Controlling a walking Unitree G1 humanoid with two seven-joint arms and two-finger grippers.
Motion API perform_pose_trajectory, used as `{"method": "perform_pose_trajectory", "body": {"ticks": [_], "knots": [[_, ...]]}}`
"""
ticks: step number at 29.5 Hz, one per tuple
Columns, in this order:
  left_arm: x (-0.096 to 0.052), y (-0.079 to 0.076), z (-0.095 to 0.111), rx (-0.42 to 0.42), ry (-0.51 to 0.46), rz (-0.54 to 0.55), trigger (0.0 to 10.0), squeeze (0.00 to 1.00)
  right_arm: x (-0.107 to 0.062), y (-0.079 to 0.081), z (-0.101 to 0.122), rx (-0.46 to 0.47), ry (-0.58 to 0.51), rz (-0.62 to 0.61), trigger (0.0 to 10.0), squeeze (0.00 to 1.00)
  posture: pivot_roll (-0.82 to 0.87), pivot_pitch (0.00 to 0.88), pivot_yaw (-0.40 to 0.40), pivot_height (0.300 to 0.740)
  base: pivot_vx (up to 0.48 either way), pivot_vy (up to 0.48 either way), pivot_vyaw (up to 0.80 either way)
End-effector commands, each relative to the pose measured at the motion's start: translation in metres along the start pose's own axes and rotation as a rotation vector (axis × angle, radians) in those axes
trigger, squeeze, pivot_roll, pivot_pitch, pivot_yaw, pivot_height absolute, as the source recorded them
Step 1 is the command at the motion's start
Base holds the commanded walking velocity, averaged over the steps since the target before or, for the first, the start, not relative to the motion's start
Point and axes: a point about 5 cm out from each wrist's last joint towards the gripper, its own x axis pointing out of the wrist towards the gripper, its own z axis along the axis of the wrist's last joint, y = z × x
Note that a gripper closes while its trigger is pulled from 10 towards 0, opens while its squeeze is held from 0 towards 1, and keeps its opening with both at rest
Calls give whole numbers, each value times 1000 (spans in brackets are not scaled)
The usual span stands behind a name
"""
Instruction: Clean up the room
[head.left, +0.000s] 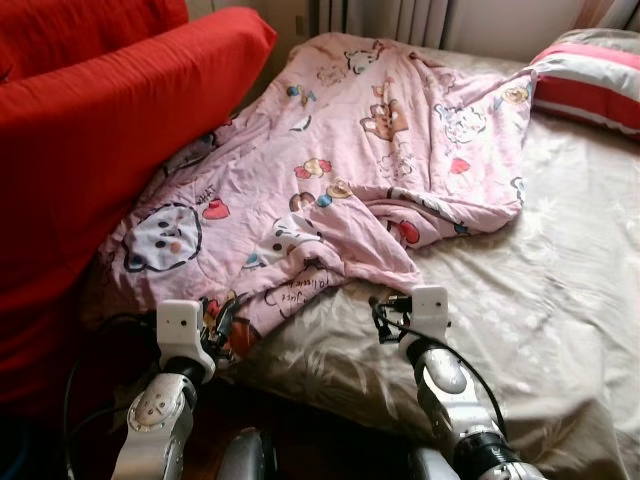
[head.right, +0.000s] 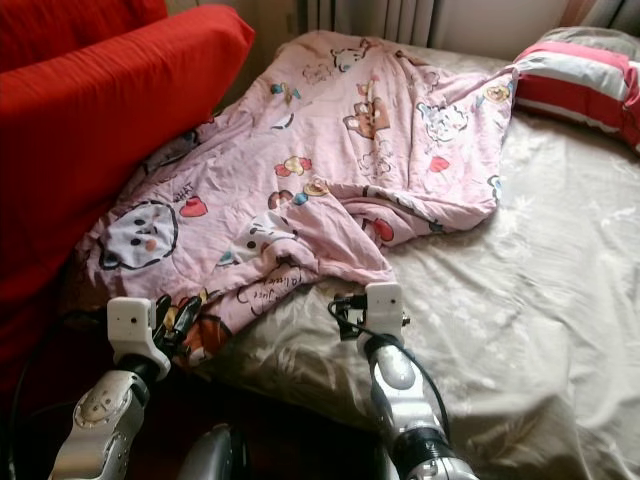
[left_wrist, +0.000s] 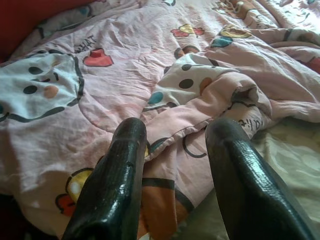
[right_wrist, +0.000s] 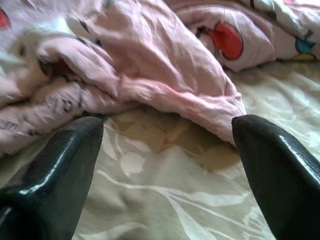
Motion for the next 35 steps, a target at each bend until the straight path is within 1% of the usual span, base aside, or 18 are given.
{"method": "perform_pose_trajectory", "body": {"ticks": [1, 2, 4, 5, 6, 7, 8, 11, 13, 16, 22, 25, 26, 27, 29, 33, 34, 35], "knots": [[-3, 0, 2, -6, 4, -1, 10000, 0, 2, -1, -4, -56, 48, -3, 10000, 1000, 136, 343, 7, 595, 0, 0, 0], [-5, -1, 4, -6, -1, -2, 10000, 0, 4, -1, 0, -95, 55, 7, 10000, 1000, 143, 366, 6, 595, 0, 0, 0], [-5, -1, 5, -7, -2, -2, 10000, 0, 5, -1, 1, -103, 55, 9, 10000, 1000, 143, 366, 6, 595, 0, 0, 0], [-8, -2, 6, -6, -5, -2, 10000, 0, 6, -1, 3, -114, 51, 14, 10000, 1000, 150, 387, 7, 595, 0, 0, 0], [-12, -3, 8, -7, -4, -2, 10000, 0, 8, 1, 7, -170, 41, 28, 10000, 1000, 155, 406, 6, 595, 0, 0, 0], [-12, -3, 8, -7, -4, -2, 10000, 0, 8, 1, 7, -170, 41, 28, 10000, 1000, 155, 406, 6, 595, 0, 0, 0], [-17, -3, 10, -7, -4, -1, 10000, 0, 10, 1, 11, -213, 34, 33, 10000, 1000, 162, 421, 5, 595, 0, 0, 0], [-25, -4, 13, -6, -2, 3, 10000, 0, 11, 1, 15, -228, 19, 30, 10000, 1000, 178, 457, 9, 595, 0, 0, 0], [-30, -5, 16, -4, 4, 5, 10000, 0, 12, 0, 17, -260, 21, 29, 10000, 1000, 191, 472, 12, 595, 0, 0, 0], [-34, -5, 18, 1, 8, 6, 10000, 0, 14, -5, 20, -282, 26, 13, 10000, 1000, 203, 486, 12, 595, 0, 0, 0], [-44, -4, 25, 10, 16, 14, 10000, 0, 18, -16, 35, -302, -8, -32, 10000, 1000, 223, 516, 18, 595, 0, 0, 0], [-49, -5, 29, 11, 23, 16, 10000, 0, 19, -19, 39, -363, -9, -35, 10000, 1000, 233, 532, 20, 595, 0, 0, 0], [-51, -6, 30, 12, 27, 16, 10000, 0, 19, -21, 41, -400, -10, -39, 10000, 0, 239, 539, 22, 595, 0, 0, 0], [-52, -6, 31, 13, 29, 17, 10000, 0, 19, -22, 41, -412, -11, -43, 10000, 0, 242, 543, 23, 595, 0, 0, 0], [-56, -7, 32, 16, 36, 19, 10000, 0, 20, -27, 43, -394, -8, -70, 10000, 0, 248, 554, 25, 595, 0, 0, 0], [-60, -6, 36, 24, 44, 24, 10000, 0, 20, -31, 45, -400, -4, -90, 10000, 0, 260, 573, 30, 595, 0, 0, 0], [-61, -6, 37, 26, 46, 26, 10000, 0, 20, -32, 46, -397, -10, -96, 10000, 0, 263, 583, 31, 595, 0, 0, 0], [-61, -6, 38, 28, 50, 28, 10000, 0, 21, -31, 50, -372, -26, -95, 10000, 0, 267, 590, 35, 595, 0, 0, 0]]}}
